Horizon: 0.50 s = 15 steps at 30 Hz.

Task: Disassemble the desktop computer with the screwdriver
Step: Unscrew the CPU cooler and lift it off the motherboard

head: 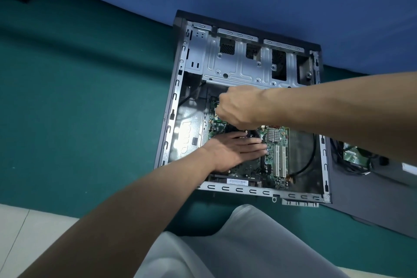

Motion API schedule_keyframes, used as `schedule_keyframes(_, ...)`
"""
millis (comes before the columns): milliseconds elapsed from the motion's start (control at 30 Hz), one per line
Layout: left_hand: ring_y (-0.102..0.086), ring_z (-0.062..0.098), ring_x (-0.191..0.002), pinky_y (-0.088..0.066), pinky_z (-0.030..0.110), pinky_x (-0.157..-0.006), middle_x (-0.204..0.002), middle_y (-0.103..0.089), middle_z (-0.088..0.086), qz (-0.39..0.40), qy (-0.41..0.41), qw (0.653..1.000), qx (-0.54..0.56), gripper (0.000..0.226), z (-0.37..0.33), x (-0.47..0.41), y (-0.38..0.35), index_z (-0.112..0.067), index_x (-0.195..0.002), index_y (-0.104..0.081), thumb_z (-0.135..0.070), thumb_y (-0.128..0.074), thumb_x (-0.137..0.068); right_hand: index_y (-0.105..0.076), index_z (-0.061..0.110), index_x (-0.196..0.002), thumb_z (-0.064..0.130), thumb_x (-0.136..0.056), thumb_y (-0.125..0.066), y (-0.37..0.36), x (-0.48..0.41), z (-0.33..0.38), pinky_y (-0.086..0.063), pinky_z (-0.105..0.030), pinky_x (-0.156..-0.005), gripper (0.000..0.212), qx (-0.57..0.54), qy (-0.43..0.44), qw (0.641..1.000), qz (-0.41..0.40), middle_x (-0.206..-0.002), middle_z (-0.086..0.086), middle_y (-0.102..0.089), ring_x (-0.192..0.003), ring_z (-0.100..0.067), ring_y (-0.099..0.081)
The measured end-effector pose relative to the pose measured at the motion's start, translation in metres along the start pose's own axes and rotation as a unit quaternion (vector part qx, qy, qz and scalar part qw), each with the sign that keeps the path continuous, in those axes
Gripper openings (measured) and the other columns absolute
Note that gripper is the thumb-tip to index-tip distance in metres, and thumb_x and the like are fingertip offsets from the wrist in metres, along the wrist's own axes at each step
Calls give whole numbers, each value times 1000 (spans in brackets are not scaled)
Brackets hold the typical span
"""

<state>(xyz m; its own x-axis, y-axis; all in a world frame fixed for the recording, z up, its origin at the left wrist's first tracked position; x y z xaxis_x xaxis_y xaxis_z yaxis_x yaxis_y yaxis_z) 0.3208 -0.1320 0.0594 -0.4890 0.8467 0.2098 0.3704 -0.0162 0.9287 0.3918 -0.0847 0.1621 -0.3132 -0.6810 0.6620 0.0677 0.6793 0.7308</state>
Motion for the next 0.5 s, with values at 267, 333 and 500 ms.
schedule_keyframes(267,7,7,-147,0,32,-120,-160,11,-12,20,8,999,-40,68,-1,2,-2,-29,-152,10,-7,-25,-98,-56,2,-112,21,-103,-39,-56,19,-24,-19,-14,-34,27,-631,-419,629,177,-56,-4,-48,-36,-7,-25)
schedule_keyframes(333,8,8,-147,-1,33,-120,-160,11,-12,21,6,999,-45,67,-2,3,-2,-28,-153,9,-8,-25,-99,-58,3,-100,10,-100,-38,-60,18,-22,-19,-16,-34,20,-577,-382,691,210,-59,-2,-42,-43,-9,-24)
schedule_keyframes(500,6,11,-147,-1,34,-121,-160,10,-8,16,-1,995,-97,60,-3,0,-11,-23,-153,7,-8,-21,-102,-52,9,-75,14,-91,-50,-25,15,-9,-36,-25,-47,17,-200,-183,960,73,-67,-5,-49,-57,-20,-49)
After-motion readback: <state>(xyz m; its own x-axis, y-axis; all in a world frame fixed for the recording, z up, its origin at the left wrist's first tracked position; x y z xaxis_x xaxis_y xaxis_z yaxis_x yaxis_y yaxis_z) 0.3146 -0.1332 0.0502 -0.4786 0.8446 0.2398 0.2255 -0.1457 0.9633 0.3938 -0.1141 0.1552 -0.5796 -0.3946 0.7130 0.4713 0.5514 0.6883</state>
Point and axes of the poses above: each hand's wrist, its own x-axis away from the middle knuckle, its own y-axis out of the back of the hand, z = x × y, the point moved 6 cm from there along -x, towards the middle knuckle
